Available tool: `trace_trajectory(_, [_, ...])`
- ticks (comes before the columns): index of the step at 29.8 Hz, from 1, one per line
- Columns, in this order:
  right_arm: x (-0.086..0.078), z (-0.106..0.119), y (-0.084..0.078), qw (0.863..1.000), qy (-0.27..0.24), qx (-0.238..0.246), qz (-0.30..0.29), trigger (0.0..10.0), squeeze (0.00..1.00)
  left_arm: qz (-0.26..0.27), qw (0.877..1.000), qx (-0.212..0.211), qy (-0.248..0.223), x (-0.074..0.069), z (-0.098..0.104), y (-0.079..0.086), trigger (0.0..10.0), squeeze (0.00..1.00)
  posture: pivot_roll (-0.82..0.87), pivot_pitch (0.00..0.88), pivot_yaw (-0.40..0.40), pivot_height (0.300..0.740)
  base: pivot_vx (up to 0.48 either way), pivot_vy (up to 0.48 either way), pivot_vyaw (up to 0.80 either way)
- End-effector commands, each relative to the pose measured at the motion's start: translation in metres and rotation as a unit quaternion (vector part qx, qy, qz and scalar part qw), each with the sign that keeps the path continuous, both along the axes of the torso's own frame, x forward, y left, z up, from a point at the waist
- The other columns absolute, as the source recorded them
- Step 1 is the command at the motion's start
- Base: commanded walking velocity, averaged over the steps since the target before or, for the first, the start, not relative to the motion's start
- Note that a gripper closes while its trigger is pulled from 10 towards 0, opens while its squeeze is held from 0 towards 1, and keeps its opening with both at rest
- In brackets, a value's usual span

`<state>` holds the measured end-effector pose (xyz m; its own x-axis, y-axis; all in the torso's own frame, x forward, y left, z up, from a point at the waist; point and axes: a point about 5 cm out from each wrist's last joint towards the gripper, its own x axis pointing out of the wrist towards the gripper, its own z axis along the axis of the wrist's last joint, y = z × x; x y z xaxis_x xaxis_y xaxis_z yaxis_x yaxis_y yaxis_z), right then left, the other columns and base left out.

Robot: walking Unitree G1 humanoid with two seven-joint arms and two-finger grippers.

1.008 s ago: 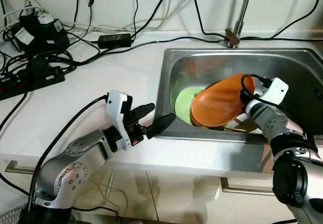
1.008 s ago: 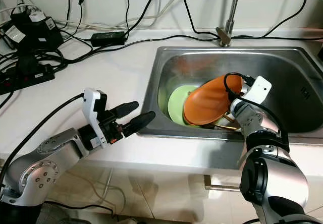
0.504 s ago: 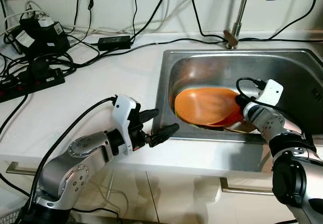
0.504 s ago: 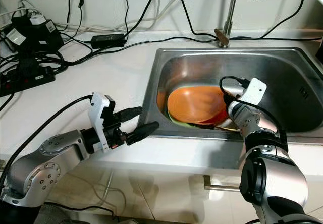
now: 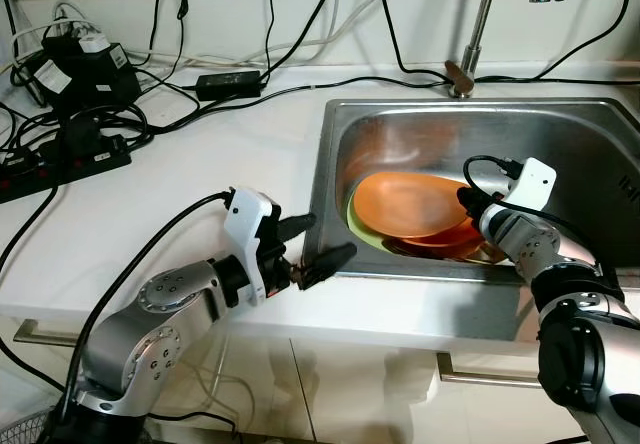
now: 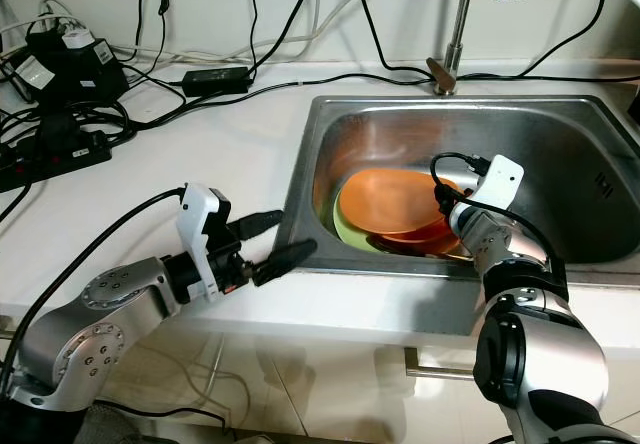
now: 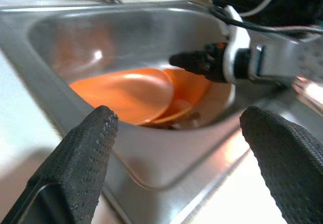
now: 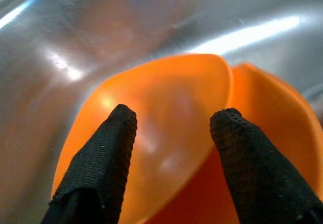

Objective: Kitchen organization

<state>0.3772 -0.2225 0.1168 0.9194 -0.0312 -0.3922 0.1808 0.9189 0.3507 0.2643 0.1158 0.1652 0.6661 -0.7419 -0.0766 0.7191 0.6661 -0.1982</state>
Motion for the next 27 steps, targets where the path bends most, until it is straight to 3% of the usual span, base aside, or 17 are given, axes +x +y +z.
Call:
trace_trajectory(1, [0.0, 0.001, 0.008, 0.998, -0.023, -0.039, 0.041, 10.0, 1.0, 0.052, 0.998, 0.01, -0.024, 0.008, 0.004, 0.011, 10.0, 0.0, 0.0, 0.016, 0.1, 0.74, 0.0, 0.0, 0.0])
trace_trajectory(3, [0.0, 0.001, 0.009, 0.997, -0.026, -0.046, 0.049, 10.0, 1.0, 0.057, 0.998, 0.013, -0.027, 0.008, 0.004, 0.011, 10.0, 0.0, 0.0, 0.016, 0.1, 0.74, 0.0, 0.0, 0.0])
trace_trajectory(6, [-0.001, 0.006, 0.016, 0.99, -0.075, -0.084, 0.082, 10.0, 1.0, 0.094, 0.994, 0.025, -0.056, 0.013, 0.007, 0.014, 10.0, 0.0, 0.0, 0.016, 0.098, 0.74, 0.0, 0.0, 0.0])
trace_trajectory(7, [-0.002, 0.01, 0.019, 0.983, -0.103, -0.113, 0.098, 10.0, 0.77, 0.117, 0.991, 0.019, -0.068, 0.016, 0.01, 0.015, 10.0, 0.0, -0.01, 0.016, 0.099, 0.74, 0.0, 0.0, 0.0])
trace_trajectory(8, [-0.003, 0.014, 0.024, 0.975, -0.134, -0.136, 0.116, 10.0, 0.13, 0.152, 0.984, 0.026, -0.089, 0.019, 0.013, 0.019, 10.0, 0.0, -0.01, 0.014, 0.1, 0.74, 0.0, 0.0, 0.0])
trace_trajectory(9, [-0.003, 0.014, 0.024, 0.975, -0.134, -0.136, 0.116, 10.0, 0.13, 0.152, 0.984, 0.026, -0.089, 0.019, 0.013, 0.019, 10.0, 0.0, -0.01, 0.014, 0.1, 0.74, 0.0, 0.0, 0.0])
trace_trajectory(10, [-0.007, 0.02, 0.032, 0.962, -0.175, -0.16, 0.137, 10.0, 0.0, 0.204, 0.97, 0.046, -0.124, 0.023, 0.015, 0.023, 10.0, 0.0, -0.02, 0.012, 0.103, 0.74, 0.0, 0.0, 0.0])
trace_trajectory(12, [-0.011, 0.024, 0.036, 0.953, -0.202, -0.176, 0.142, 10.0, 0.0, 0.235, 0.96, 0.052, -0.143, 0.023, 0.014, 0.024, 10.0, 0.0, -0.02, 0.012, 0.103, 0.74, 0.0, 0.0, 0.0])
trace_trajectory(17, [-0.025, 0.038, 0.046, 0.937, -0.265, -0.175, 0.144, 10.0, 0.0, 0.258, 0.951, 0.057, -0.16, 0.018, 0.011, 0.018, 10.0, 0.0, -0.04, 0.004, 0.107, 0.74, 0.0, 0.0, 0.0])
trace_trajectory(19, [-0.035, 0.044, 0.058, 0.928, -0.291, -0.171, 0.16, 10.0, 0.0, 0.267, 0.944, 0.068, -0.179, 0.016, 0.011, 0.017, 10.0, 0.0, -0.05, 0.003, 0.106, 0.74, 0.0, 0.0, 0.0])
trace_trajectory(23, [-0.039, 0.046, 0.063, 0.925, -0.299, -0.168, 0.166, 10.0, 0.0, 0.269, 0.942, 0.072, -0.186, 0.016, 0.011, 0.017, 10.0, 0.0, -0.05, 0.003, 0.107, 0.74, 0.0, 0.0, 0.0])
trace_trajectory(27, [-0.052, 0.055, 0.08, 0.912, -0.326, -0.172, 0.182, 10.0, 0.0, 0.295, 0.934, 0.075, -0.187, 0.017, 0.006, 0.02, 10.0, 0.0, -0.06, 0.0, 0.103, 0.74, 0.0, -0.124, 0.0])
